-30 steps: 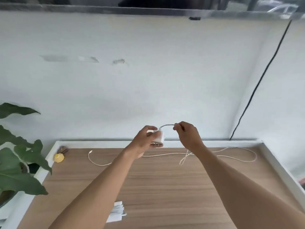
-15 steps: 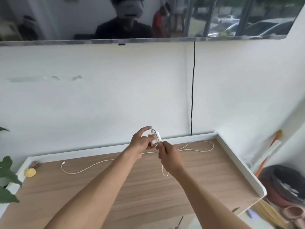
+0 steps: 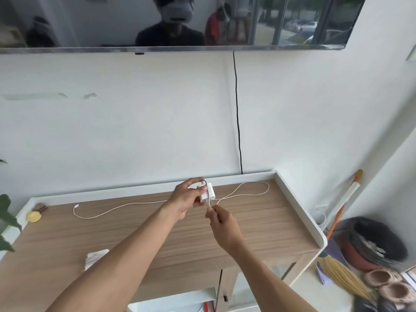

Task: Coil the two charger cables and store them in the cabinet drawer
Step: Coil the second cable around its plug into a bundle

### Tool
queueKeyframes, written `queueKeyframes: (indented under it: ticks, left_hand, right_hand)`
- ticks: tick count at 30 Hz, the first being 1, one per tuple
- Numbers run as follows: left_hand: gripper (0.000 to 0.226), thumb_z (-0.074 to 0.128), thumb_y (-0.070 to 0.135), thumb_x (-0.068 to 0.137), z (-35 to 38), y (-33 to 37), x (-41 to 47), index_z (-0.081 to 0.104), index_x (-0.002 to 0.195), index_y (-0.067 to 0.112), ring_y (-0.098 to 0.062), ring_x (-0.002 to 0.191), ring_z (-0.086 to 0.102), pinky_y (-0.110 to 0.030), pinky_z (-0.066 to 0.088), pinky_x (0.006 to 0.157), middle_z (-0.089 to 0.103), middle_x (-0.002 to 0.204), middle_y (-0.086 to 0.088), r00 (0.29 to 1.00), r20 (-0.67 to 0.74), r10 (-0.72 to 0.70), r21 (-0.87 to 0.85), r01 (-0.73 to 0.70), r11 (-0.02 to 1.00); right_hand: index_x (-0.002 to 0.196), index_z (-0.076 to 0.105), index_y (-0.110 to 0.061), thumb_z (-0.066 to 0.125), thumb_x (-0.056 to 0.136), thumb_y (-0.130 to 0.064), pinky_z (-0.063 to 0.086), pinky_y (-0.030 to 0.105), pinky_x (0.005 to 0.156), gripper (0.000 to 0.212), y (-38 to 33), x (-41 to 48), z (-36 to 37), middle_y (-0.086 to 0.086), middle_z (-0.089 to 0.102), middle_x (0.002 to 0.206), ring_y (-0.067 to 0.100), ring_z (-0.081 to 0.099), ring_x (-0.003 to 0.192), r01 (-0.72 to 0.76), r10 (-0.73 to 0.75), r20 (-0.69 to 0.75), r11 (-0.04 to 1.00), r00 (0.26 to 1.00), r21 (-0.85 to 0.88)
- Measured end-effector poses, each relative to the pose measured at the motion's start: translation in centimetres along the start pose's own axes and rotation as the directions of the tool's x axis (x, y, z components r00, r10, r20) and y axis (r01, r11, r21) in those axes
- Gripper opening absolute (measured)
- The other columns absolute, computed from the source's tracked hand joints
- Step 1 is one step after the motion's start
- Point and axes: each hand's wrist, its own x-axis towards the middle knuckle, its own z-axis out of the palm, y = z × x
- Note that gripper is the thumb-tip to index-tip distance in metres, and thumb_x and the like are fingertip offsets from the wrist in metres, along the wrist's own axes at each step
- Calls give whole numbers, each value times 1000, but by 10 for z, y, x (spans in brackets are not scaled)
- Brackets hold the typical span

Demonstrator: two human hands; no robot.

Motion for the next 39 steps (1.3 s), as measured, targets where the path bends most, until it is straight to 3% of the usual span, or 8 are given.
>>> queueKeyframes:
  ticks: [5,8,15,20,24,29,33,39]
  left_hand:
    - [28,66,7,90,-6,9,-4,65,116,17,-25,79,66,-32,61,68,66,91,-13,992,127,14,-7,-13,1000]
    - [26,65,10,91,-18,21,-6,67,115,20,-21,76,66,-32,60,73,67,83,-8,967,254,30,129,-64,990]
    - [32,66,7,91,-54,40,-11,67,120,18,-13,74,68,-31,60,75,69,77,-1,930,366,43,319,-169,932]
    - [33,69,5,88,-78,36,-11,68,119,18,-8,71,68,-25,58,65,64,81,-3,940,336,60,458,-218,862]
    - [32,71,10,87,-98,31,-7,67,115,25,-15,73,67,-31,61,72,64,82,-4,969,211,125,441,-208,873]
    - [29,74,12,84,-115,32,-4,69,108,27,-22,80,70,-35,62,73,67,86,-7,979,67,190,432,-201,879]
    - [25,76,14,83,-122,35,-1,70,105,22,-29,79,71,-45,61,75,70,94,-24,977,-84,197,256,-170,952]
    - [25,75,9,84,-129,52,2,68,107,15,-28,70,70,-40,62,72,69,92,-17,975,-208,80,-47,-92,995]
  right_hand:
    - [76,59,-22,45,100,-28,37,24,52,29,8,11,-2,-7,49,51,7,44,47,-33,32,57,999,998,6]
    - [72,60,-25,50,98,-26,39,23,54,28,5,28,-5,-8,51,51,2,44,46,-45,45,93,999,995,1]
    - [61,51,-27,61,92,-20,40,28,59,33,-30,77,-22,-6,54,58,13,47,57,23,31,190,962,981,-273]
    - [67,60,-22,64,89,-30,35,20,50,24,-70,98,-10,-7,60,66,7,48,55,16,103,297,928,949,-373]
    - [83,71,-16,59,92,-25,36,16,52,18,-92,105,9,-7,62,72,3,50,57,8,104,287,931,952,-364]
    - [89,70,-6,46,93,-19,43,29,59,27,-111,98,38,13,70,86,19,53,67,71,38,256,912,966,-403]
    - [92,68,-10,40,94,-18,51,38,66,29,-125,92,57,12,69,84,25,57,68,157,-73,215,899,974,-409]
    - [96,63,-17,42,99,-25,43,33,58,23,-128,75,80,-5,60,72,19,52,64,263,-251,80,899,965,-351]
